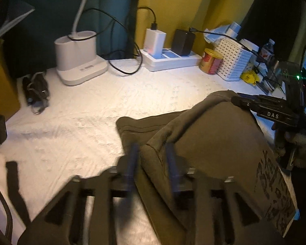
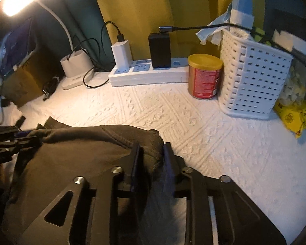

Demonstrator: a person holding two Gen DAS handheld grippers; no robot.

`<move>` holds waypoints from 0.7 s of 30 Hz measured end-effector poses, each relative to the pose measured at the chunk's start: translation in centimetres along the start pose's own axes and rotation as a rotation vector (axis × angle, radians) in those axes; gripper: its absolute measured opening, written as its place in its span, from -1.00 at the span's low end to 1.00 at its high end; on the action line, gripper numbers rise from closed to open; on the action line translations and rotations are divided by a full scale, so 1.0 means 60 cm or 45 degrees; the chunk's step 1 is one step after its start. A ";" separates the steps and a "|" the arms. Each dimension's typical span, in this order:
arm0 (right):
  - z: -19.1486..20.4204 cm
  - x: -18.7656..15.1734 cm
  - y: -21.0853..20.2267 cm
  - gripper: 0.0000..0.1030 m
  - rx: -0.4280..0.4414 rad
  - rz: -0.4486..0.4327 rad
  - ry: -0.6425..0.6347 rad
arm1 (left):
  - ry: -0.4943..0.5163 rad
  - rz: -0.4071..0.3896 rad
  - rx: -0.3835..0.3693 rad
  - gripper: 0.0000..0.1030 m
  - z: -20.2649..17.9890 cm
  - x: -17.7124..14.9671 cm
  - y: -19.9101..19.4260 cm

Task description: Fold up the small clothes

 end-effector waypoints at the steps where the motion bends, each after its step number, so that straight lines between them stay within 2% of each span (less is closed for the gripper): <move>1: 0.000 -0.002 -0.005 -0.43 -0.003 -0.005 -0.001 | -0.017 -0.014 -0.011 -0.08 0.000 -0.002 -0.009; 3: 0.001 -0.007 -0.016 -0.42 -0.012 -0.010 -0.002 | -0.037 -0.036 -0.017 0.12 -0.002 -0.007 -0.024; 10: 0.013 -0.032 -0.055 -0.41 -0.005 -0.003 0.008 | -0.076 -0.055 -0.024 0.30 -0.018 -0.042 -0.058; 12: 0.019 -0.044 -0.066 -0.41 0.003 0.002 0.013 | -0.125 -0.071 -0.074 0.62 -0.022 -0.054 -0.066; 13: 0.022 -0.051 -0.070 -0.41 0.007 0.006 0.013 | -0.146 -0.074 -0.098 0.68 -0.025 -0.058 -0.067; 19: 0.039 -0.086 -0.099 -0.39 0.019 0.017 0.010 | -0.133 -0.061 -0.125 0.70 -0.054 -0.089 -0.089; 21: 0.044 -0.098 -0.109 -0.29 0.025 0.020 0.009 | -0.120 -0.066 -0.139 0.70 -0.066 -0.101 -0.102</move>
Point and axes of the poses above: each gripper's, at about its wrist camera, not at the fingertips, and y roughly the way its jaws point, z to its left, x to its top, the point moved 5 cm from there along y, roughly the way its jaws point, and after that the axes turned 2 degrees about -x, right-handed, at the moved point
